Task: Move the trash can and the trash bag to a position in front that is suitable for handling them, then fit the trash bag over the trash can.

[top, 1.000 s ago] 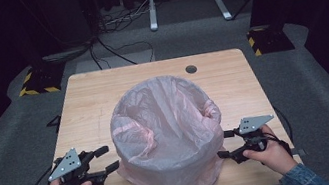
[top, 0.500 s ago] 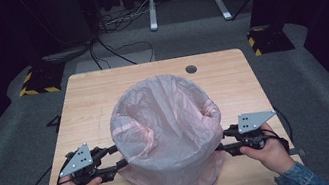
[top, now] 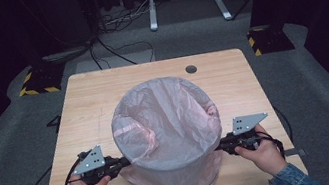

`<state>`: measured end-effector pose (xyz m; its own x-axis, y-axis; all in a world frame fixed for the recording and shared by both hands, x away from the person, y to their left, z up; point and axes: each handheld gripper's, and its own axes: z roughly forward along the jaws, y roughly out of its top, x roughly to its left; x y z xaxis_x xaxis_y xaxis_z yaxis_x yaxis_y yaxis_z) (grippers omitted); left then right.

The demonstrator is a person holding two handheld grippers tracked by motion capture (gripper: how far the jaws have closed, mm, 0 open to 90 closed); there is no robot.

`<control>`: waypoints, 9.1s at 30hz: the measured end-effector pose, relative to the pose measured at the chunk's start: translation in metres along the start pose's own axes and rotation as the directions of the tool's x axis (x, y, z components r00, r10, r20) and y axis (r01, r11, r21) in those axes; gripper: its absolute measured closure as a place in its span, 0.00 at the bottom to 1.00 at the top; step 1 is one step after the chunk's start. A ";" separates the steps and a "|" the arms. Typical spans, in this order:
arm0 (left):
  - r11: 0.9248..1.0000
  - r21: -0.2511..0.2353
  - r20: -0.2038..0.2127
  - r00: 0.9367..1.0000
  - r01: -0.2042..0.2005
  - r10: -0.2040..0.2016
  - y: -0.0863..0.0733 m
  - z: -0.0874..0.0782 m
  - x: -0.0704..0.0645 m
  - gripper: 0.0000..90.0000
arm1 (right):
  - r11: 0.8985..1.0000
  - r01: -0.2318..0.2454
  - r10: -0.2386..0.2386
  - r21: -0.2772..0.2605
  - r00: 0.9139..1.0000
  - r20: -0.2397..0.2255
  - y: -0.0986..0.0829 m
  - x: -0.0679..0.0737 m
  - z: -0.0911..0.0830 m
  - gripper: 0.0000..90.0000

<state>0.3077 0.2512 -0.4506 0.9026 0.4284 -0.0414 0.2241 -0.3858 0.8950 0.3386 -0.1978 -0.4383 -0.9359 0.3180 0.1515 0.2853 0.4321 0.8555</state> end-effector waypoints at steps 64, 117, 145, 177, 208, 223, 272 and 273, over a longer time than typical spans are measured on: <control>0.996 -0.056 -0.278 0.957 0.076 -0.089 -0.003 -0.048 0.012 0.29 | 0.983 -0.172 0.186 -0.070 0.920 0.345 -0.039 -0.042 -0.076 0.26; 0.973 0.072 -0.384 0.906 0.219 -0.176 -0.076 -0.050 0.020 0.25 | 0.993 0.047 -0.023 -0.104 0.975 0.222 0.173 -0.017 -0.093 0.21; 0.934 0.226 -0.425 0.891 0.276 -0.160 -0.082 -0.042 0.027 0.23 | 0.986 0.140 -0.129 -0.087 0.984 0.123 0.233 0.016 -0.031 0.21; 0.931 0.222 -0.417 0.892 0.289 -0.177 -0.082 -0.042 0.028 0.22 | 0.979 0.157 -0.174 0.129 0.975 0.136 0.248 0.032 0.023 0.22; 0.930 0.220 -0.417 0.890 0.293 -0.182 -0.082 -0.042 0.028 0.22 | 0.917 0.172 -0.220 0.359 0.971 0.097 0.238 0.034 0.097 0.21; 0.930 0.221 -0.417 0.890 0.295 -0.184 -0.082 -0.042 0.028 0.22 | 0.816 0.162 -0.240 0.555 0.968 0.069 0.218 0.028 0.126 0.18; 0.930 0.223 -0.417 0.891 0.291 -0.178 -0.082 -0.042 0.028 0.22 | 0.841 0.125 -0.160 0.526 0.987 0.022 0.223 0.040 0.117 0.21; 0.930 0.224 -0.417 0.891 0.291 -0.178 -0.082 -0.042 0.028 0.21 | 0.844 0.126 -0.162 0.522 0.986 0.024 0.224 0.040 0.116 0.21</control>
<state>0.2993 0.3294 -0.5064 0.6114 0.7912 -0.0111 0.5530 -0.4173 0.7211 0.3885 0.0093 -0.2978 -0.9646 0.2638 -0.0011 0.2306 0.8449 0.4827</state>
